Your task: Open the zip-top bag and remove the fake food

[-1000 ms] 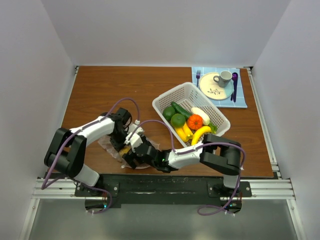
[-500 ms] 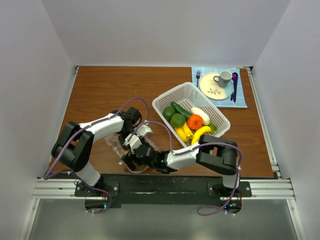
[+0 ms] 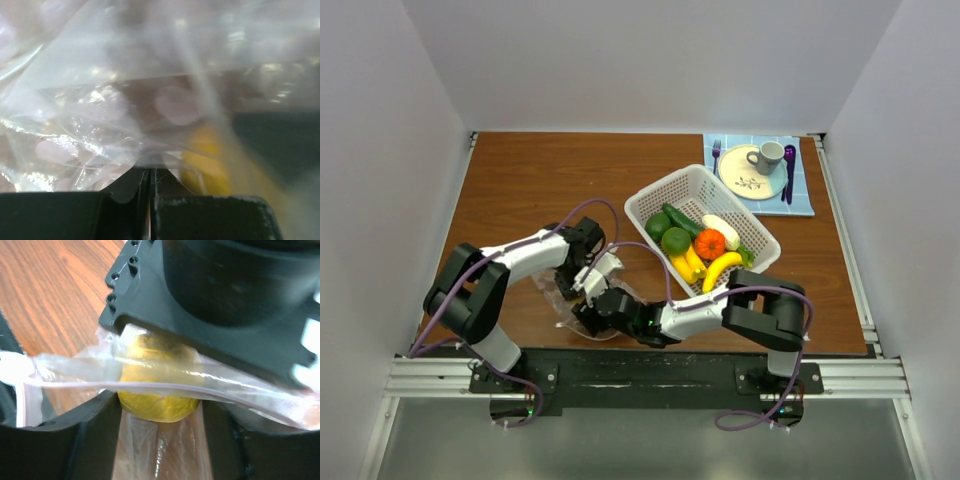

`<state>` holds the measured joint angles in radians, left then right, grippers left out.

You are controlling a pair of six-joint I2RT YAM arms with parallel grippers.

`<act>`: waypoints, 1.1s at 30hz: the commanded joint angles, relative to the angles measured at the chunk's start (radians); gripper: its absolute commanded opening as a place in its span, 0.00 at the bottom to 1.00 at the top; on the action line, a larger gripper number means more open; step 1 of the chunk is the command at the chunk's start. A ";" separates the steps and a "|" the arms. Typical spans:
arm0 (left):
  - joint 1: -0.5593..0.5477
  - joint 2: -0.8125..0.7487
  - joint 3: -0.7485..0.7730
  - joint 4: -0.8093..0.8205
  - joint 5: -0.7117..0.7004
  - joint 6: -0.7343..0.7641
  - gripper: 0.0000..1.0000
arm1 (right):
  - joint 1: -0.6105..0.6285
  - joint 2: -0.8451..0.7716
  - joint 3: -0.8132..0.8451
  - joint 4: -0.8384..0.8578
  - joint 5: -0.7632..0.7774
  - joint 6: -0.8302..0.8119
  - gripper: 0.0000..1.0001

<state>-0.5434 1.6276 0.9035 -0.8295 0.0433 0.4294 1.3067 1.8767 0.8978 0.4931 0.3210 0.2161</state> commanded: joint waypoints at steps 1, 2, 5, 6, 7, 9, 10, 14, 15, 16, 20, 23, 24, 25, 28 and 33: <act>0.034 0.084 -0.083 0.107 -0.109 0.020 0.05 | -0.001 -0.102 -0.040 0.047 0.035 -0.006 0.47; 0.039 0.107 -0.087 0.109 -0.120 0.022 0.05 | -0.001 -0.114 -0.055 0.039 0.042 -0.003 0.45; 0.077 0.124 -0.084 0.121 -0.112 0.023 0.05 | -0.001 -0.168 -0.103 0.038 0.067 0.005 0.41; 0.085 0.123 -0.080 0.122 -0.099 0.026 0.05 | -0.001 -0.177 -0.112 0.036 0.072 0.005 0.39; 0.091 0.121 -0.077 0.119 -0.077 0.026 0.05 | -0.001 -0.183 -0.120 0.036 0.078 0.005 0.37; 0.092 0.114 -0.071 0.124 -0.074 0.023 0.05 | -0.001 -0.202 -0.134 0.030 0.081 0.008 0.36; 0.092 0.115 -0.068 0.125 -0.075 0.023 0.05 | -0.001 -0.205 -0.137 0.027 0.081 0.009 0.34; 0.106 0.141 -0.074 0.153 -0.140 0.011 0.05 | -0.001 -0.238 -0.140 -0.017 0.089 0.016 0.32; 0.118 0.150 -0.074 0.179 -0.199 0.005 0.04 | -0.001 -0.254 -0.145 -0.025 0.092 0.017 0.32; 0.131 0.173 -0.066 0.188 -0.221 -0.004 0.04 | -0.001 -0.267 -0.148 -0.051 0.096 0.019 0.32; 0.192 0.222 -0.006 0.219 -0.272 -0.055 0.04 | -0.001 -0.396 -0.157 -0.145 0.089 0.026 0.32; 0.203 0.239 0.038 0.204 -0.232 -0.066 0.04 | -0.001 -0.444 -0.188 -0.172 0.089 0.028 0.33; 0.200 0.233 0.044 0.192 -0.189 -0.070 0.04 | -0.003 -0.447 -0.191 -0.177 0.095 0.025 0.34; 0.198 0.232 0.057 0.187 -0.174 -0.073 0.04 | -0.001 -0.441 -0.183 -0.186 0.096 0.019 0.35; 0.180 0.219 0.054 0.173 -0.149 -0.081 0.04 | -0.001 -0.377 -0.130 -0.198 0.084 0.009 0.39; 0.171 0.186 0.044 0.156 -0.132 -0.080 0.04 | -0.001 -0.252 -0.017 -0.205 0.041 0.008 0.43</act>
<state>-0.3672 1.7775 0.9916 -0.9100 -0.2535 0.3779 1.3067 1.5593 0.7811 0.3038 0.3931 0.2306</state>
